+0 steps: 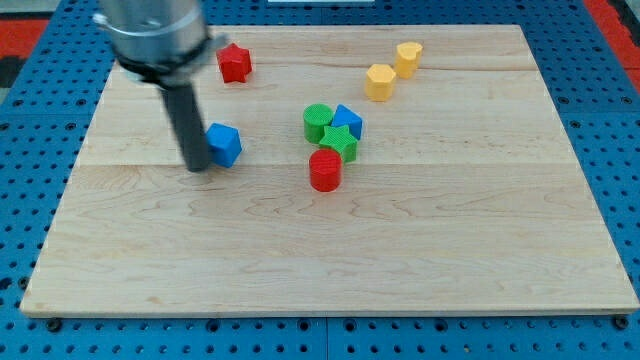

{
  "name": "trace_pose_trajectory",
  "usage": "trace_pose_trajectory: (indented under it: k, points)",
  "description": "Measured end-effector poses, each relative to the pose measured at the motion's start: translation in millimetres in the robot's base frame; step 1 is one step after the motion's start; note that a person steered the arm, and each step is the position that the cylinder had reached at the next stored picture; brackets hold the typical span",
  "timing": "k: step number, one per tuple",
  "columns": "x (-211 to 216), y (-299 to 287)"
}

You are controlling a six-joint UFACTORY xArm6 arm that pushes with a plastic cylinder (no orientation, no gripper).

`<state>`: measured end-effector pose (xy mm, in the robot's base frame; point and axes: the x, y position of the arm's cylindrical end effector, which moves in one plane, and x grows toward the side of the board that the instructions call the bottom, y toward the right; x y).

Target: Move the blue cube into the green star

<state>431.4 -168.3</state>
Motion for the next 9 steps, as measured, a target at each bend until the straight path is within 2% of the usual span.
trace_pose_trajectory:
  k: [2, 3, 4, 6, 7, 8, 9]
  points:
    - [5, 101]
    - [-36, 19]
    - [-57, -9]
    - [-1, 90]
    - [-56, 20]
    - [-72, 53]
    - [-21, 106]
